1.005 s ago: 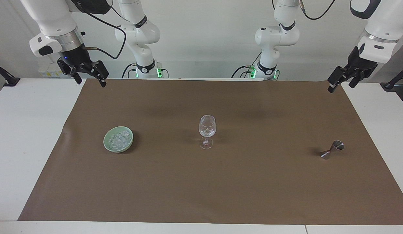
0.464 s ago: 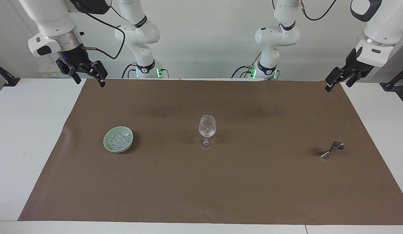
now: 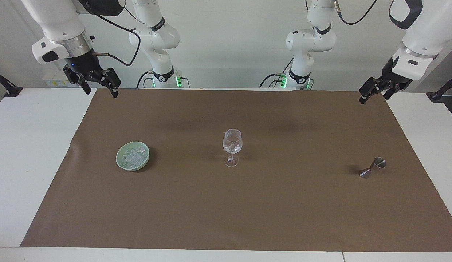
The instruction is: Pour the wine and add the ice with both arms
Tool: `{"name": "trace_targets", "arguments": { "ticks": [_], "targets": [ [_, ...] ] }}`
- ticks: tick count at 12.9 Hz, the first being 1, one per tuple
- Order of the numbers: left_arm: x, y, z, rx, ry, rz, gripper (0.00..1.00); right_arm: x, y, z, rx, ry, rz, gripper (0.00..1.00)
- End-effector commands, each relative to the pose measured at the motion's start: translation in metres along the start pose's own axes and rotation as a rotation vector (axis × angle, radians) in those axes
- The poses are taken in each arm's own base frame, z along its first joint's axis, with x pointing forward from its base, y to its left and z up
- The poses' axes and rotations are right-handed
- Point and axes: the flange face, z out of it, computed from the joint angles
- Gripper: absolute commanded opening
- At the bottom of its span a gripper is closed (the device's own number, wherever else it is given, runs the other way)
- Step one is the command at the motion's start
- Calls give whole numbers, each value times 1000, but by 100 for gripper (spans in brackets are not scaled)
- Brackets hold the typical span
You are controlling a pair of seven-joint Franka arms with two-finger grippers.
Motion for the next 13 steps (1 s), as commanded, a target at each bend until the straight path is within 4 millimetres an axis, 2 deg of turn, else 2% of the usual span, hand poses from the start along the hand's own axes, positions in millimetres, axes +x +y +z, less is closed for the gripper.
{"name": "trace_targets", "arguments": {
  "ticks": [1,3,4,7,10,13],
  "targets": [
    [2,6,4,1,30,25,100,-5,3,-1,9,-6,-9,100],
    [3,12,11,1,31,35,100,-5,3,-1,9,-6,-9,100],
    [2,22,10,2,31,50,100,-5,4,-1,9,-6,-8,100],
    [5,24,11,1,33,50,100,-5,3,-1,9,-6,-8,100],
    [5,36,5,0,45,70,100,-5,4,-2,10,-4,-6,100],
    [9,35,3,-2,56,67,100,-5,4,-1,9,-7,-6,100]
  ]
}}
